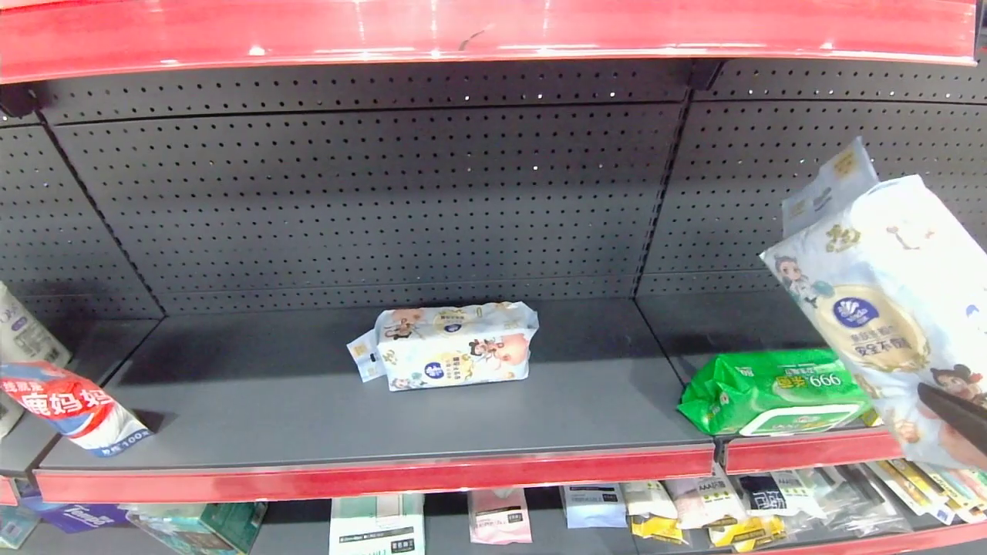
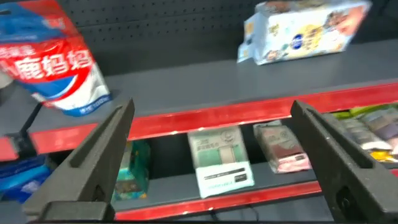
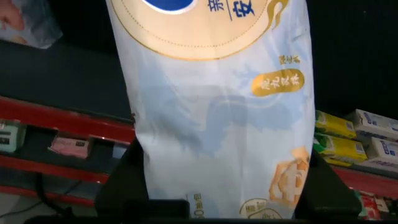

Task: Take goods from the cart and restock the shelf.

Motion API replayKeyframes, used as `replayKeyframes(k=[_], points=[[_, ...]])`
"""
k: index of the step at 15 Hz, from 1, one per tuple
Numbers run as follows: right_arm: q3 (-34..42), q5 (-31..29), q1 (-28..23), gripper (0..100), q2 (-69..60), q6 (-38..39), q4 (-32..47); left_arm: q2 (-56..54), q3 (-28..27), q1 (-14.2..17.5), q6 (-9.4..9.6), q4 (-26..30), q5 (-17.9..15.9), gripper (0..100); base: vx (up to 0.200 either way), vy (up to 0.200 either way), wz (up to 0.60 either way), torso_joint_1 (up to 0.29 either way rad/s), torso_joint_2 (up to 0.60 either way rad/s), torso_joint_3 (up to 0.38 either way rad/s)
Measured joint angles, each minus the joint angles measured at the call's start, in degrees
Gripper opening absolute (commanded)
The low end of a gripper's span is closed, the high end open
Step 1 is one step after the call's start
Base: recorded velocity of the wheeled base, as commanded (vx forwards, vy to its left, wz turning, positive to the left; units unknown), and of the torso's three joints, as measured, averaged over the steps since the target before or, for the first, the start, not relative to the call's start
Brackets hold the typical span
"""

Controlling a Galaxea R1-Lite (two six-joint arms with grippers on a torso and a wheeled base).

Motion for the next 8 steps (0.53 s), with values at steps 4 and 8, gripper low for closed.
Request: replayKeyframes(k=[4, 8], points=[[0.2, -3.44, -0.04, 0, -4.94, 3.79, 3.75, 1.41, -0.02, 3.69, 0.61, 0.02, 0.24, 100, 0.0, 0.0, 0.0, 0.0, 0.0, 0.0], [-1.27, -4.5, 0.07, 0, -14.31, 4.4, 21.33, 2.99, -0.02, 0.2, 1.02, 0.02, 0.18, 100, 0.0, 0.0, 0.0, 0.0, 0.0, 0.0]])
